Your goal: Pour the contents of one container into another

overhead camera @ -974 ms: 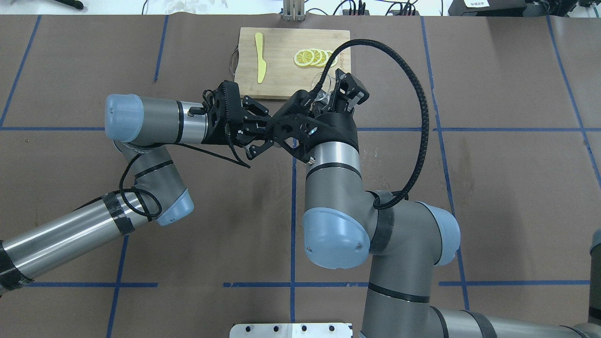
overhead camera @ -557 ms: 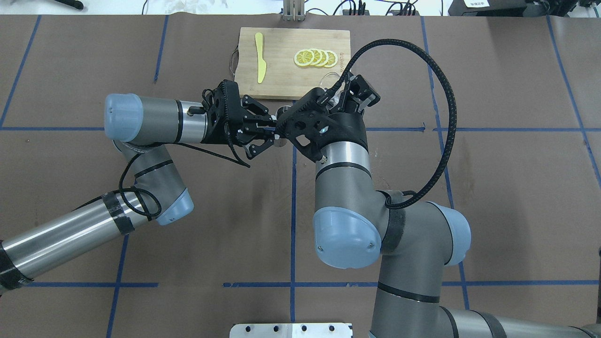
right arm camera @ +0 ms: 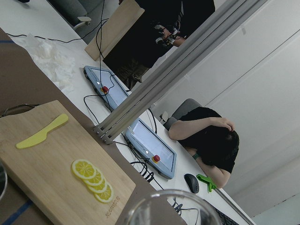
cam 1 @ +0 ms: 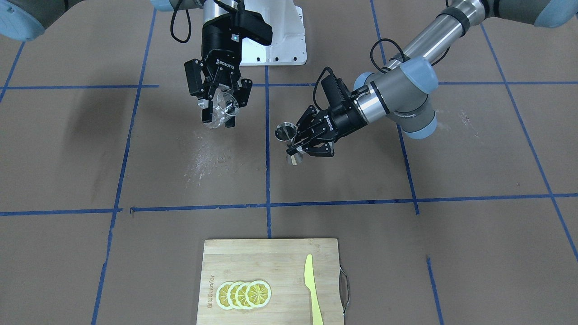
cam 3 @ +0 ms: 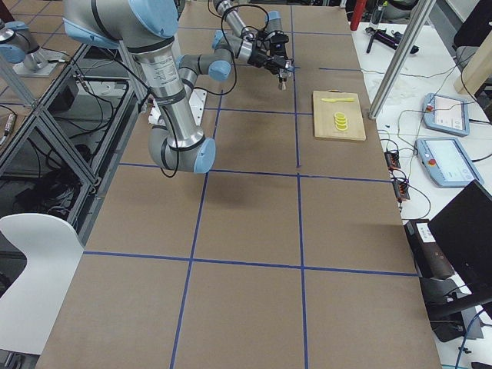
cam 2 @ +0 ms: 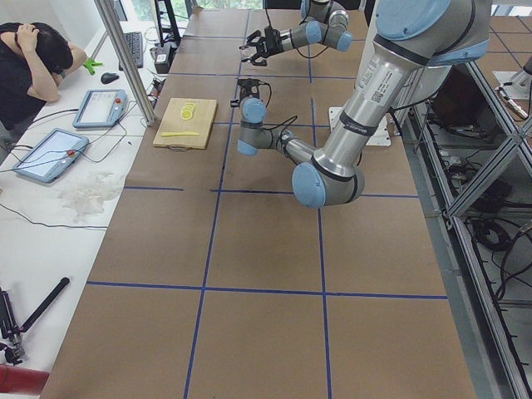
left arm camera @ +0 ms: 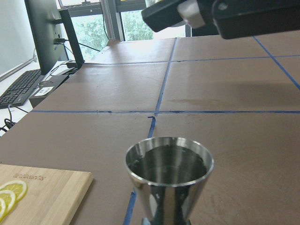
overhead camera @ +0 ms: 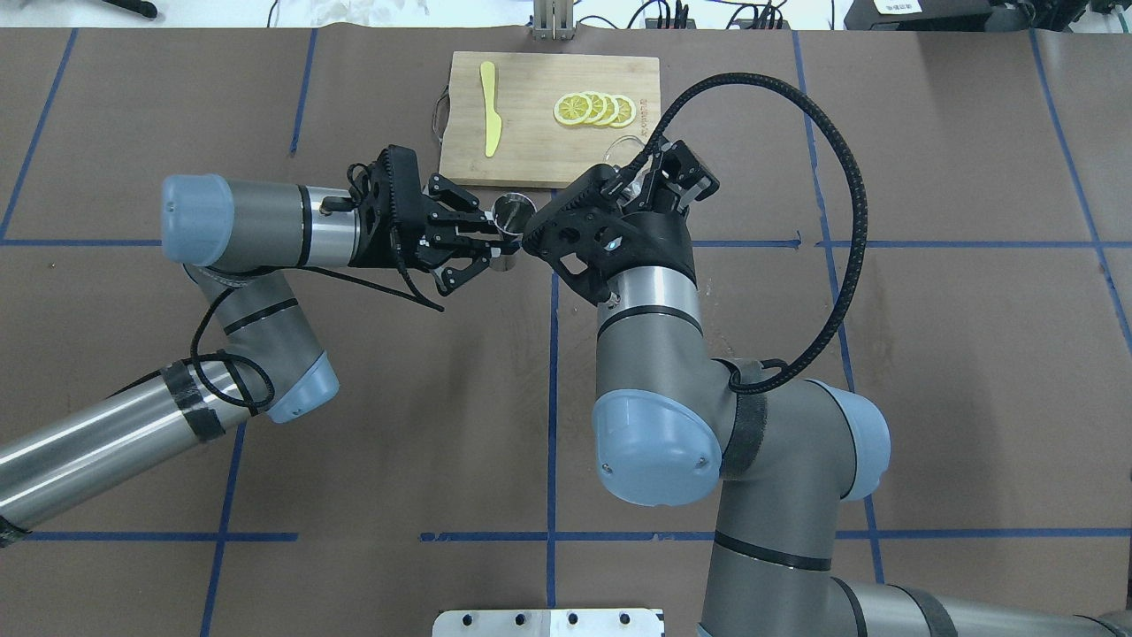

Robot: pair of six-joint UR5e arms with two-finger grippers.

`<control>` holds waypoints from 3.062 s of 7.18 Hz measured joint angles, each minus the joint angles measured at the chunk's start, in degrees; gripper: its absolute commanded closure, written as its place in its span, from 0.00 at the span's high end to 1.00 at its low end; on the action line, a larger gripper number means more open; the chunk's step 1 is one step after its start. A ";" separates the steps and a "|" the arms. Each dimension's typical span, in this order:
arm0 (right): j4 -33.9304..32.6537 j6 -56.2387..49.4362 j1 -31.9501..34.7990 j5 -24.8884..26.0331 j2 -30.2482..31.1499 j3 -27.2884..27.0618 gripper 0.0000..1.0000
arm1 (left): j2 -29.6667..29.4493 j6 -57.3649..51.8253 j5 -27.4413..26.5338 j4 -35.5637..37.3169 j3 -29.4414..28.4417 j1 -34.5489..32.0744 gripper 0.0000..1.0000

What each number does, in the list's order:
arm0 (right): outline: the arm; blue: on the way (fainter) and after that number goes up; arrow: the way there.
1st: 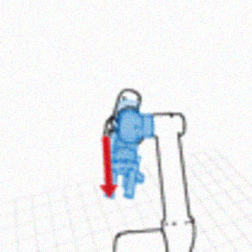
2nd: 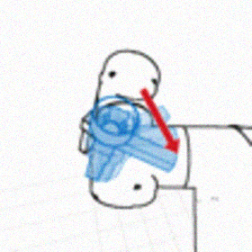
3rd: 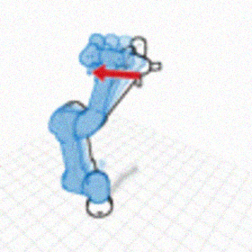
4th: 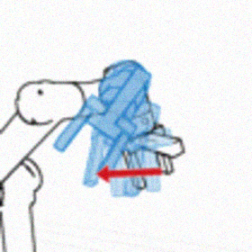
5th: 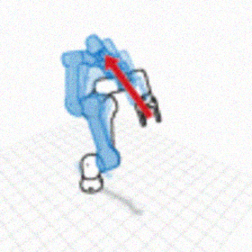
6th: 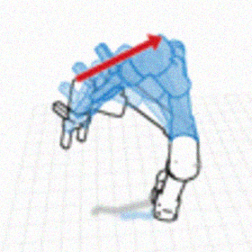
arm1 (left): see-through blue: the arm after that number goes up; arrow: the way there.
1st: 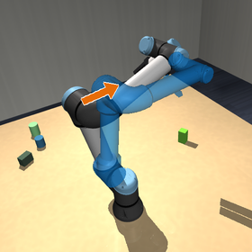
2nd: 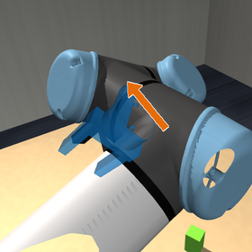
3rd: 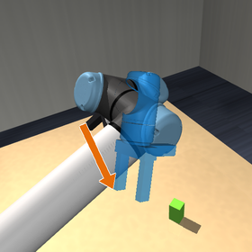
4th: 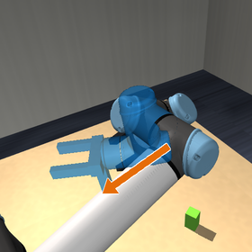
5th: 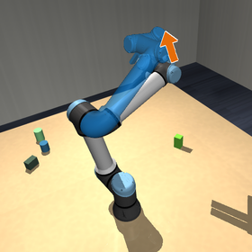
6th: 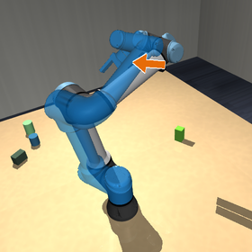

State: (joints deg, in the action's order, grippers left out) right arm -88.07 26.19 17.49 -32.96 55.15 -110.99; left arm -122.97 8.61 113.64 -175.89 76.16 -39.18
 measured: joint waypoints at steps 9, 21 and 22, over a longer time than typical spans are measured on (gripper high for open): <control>-0.01 -0.01 1.16 0.00 0.48 0.09 0.00 | 34.47 11.06 -9.20 -15.41 18.90 -1.85 0.00; 0.00 0.09 1.14 0.06 1.17 -0.07 0.00 | 50.30 33.10 -65.57 -34.24 18.37 28.95 0.00; 0.00 0.09 1.14 0.08 1.36 -0.22 0.00 | 50.50 32.32 -75.46 -34.00 17.90 34.14 0.00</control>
State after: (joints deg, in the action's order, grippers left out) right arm -88.07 26.28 18.63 -32.88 56.50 -111.22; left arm -72.47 40.93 38.18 -209.89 94.06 -5.04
